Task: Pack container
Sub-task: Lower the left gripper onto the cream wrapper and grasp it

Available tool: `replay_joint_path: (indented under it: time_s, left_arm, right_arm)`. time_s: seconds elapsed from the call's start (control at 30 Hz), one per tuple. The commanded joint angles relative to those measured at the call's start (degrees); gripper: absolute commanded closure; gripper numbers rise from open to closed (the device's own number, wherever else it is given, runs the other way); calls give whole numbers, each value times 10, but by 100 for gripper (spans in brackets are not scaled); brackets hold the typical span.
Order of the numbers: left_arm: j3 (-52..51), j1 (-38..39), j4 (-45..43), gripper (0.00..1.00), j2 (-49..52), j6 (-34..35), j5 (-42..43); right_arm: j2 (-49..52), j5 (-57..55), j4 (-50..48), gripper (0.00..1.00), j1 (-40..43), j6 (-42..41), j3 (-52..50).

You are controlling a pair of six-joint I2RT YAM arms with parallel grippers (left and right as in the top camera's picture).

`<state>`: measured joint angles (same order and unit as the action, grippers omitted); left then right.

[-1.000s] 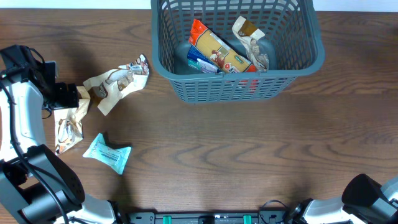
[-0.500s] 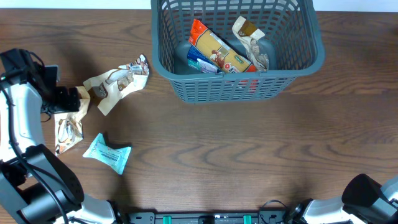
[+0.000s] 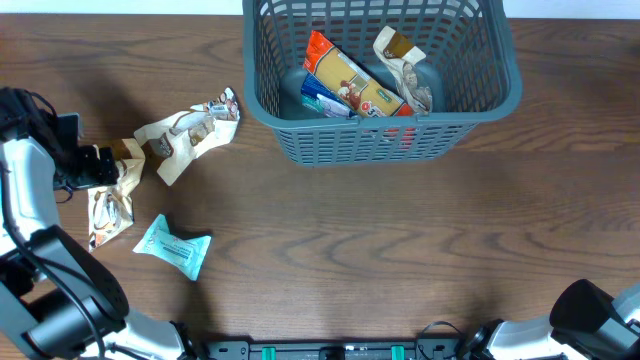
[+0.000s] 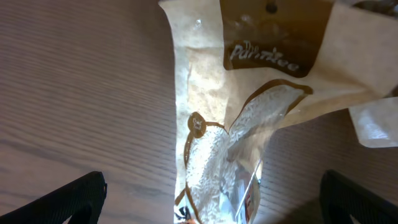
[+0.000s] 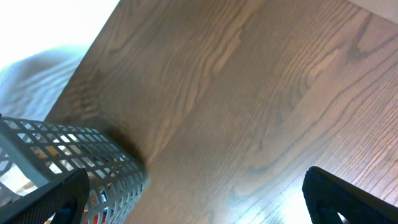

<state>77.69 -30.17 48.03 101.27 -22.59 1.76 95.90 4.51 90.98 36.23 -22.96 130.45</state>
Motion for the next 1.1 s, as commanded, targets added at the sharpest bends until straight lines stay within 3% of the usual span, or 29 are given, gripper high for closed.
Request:
replay_joint_path:
  time_s: [0.0,1.0,1.07]
  left_arm:
    - [-7,-1,2,1,24,-7,24]
    - [-7,-1,-13,1,157,-3,32]
    - [-7,-1,-15,13,157,-3,32]
  right_arm:
    - [-2,4,-1,1,5,7,7]
    - [-2,5,1,1,5,7,7]
    - [-2,5,1,1,5,7,7]
